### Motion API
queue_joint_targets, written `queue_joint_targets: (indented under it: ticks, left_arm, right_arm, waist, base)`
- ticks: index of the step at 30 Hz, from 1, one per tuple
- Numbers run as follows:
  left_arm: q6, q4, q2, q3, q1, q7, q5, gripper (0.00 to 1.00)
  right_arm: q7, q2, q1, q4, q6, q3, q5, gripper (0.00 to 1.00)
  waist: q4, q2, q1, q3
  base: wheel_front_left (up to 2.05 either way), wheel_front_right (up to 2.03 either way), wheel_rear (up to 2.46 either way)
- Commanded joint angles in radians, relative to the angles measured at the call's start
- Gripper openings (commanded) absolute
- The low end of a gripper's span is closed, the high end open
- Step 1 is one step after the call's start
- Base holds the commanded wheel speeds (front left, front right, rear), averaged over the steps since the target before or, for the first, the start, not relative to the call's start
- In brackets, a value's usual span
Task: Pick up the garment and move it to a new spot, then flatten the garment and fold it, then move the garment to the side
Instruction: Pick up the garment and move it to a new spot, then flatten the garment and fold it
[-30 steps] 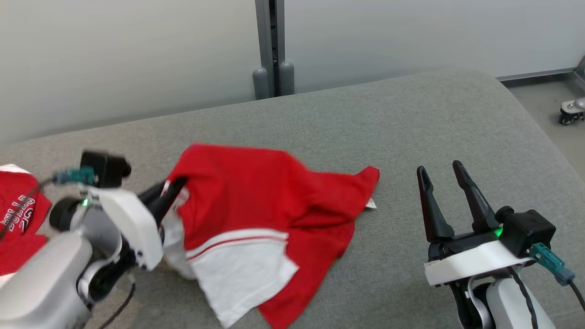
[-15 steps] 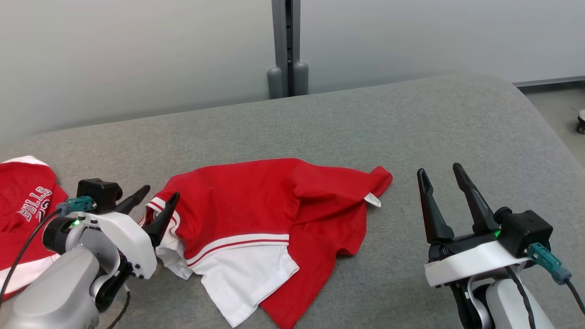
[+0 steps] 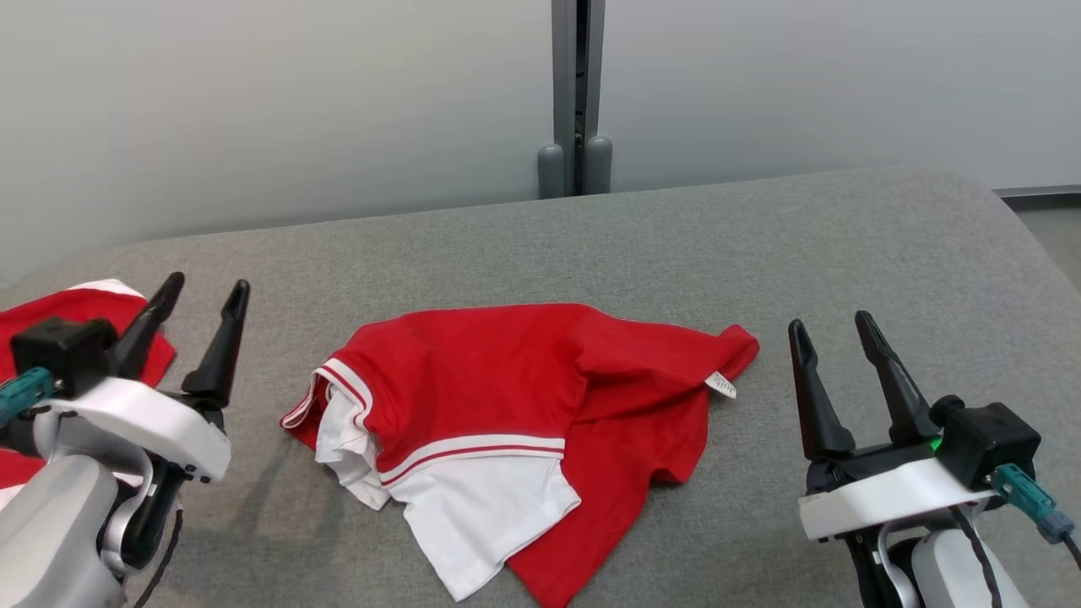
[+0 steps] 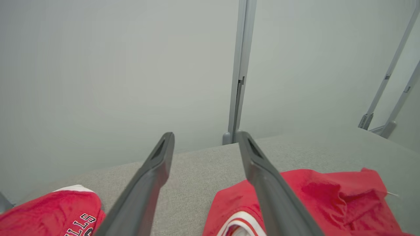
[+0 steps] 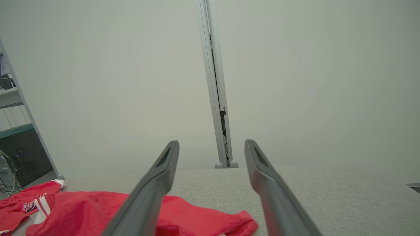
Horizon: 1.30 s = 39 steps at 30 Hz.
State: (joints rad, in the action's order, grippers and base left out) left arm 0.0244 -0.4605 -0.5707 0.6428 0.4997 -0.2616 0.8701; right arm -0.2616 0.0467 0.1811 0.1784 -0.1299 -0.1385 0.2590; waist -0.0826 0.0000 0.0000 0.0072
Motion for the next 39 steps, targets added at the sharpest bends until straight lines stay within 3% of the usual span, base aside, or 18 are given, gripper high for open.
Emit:
queue_joint_targets:
  ticks: [1,6,12,16,22,39]
  left_arm:
    - [-0.027,0.036,-0.007,-0.041,-0.039,-0.004,-0.018,1.00]
    - [-0.122,0.210,0.023,-0.234,-0.218,-0.003,-0.104,1.00]
    - [-0.159,0.345,0.118,-0.417,-0.417,-0.003,-0.219,1.00]
    - [-0.137,0.381,0.195,-0.496,-0.505,-0.003,-0.262,1.00]
    - [-0.101,0.412,0.264,-0.571,-0.575,-0.003,-0.328,1.00]
    - [-0.033,0.398,0.343,-0.603,-0.591,-0.003,-0.418,1.00]
  right_arm:
    - [-0.005,0.007,-0.014,-0.001,-0.002,0.004,-0.005,1.00]
    - [-0.005,0.007,-0.041,-0.001,-0.002,0.008,0.000,1.00]
    - [-0.005,0.007,-0.068,-0.008,-0.002,0.005,-0.009,1.00]
    - [-0.005,0.007,-0.083,-0.008,-0.002,0.007,-0.016,1.00]
    - [-0.005,0.007,-0.095,-0.008,-0.002,0.011,-0.020,1.00]
    - [-0.005,0.007,-0.096,0.010,-0.002,0.011,-0.021,1.00]
  waist:
    - [0.008,0.0000,0.0000,0.001]
    - [0.025,0.0000,0.0000,0.004]
    - [0.035,0.0000,0.0000,0.010]
    - [0.038,0.0000,0.0000,0.016]
    - [0.040,0.0000,0.0000,0.020]
    - [0.040,0.0000,0.0000,0.003]
  base:
    - [0.00,0.00,0.00]
    - [0.00,0.00,0.00]
    - [0.00,0.00,0.00]
    - [0.00,0.00,0.00]
    - [0.00,0.00,0.00]
    - [0.00,0.00,0.00]
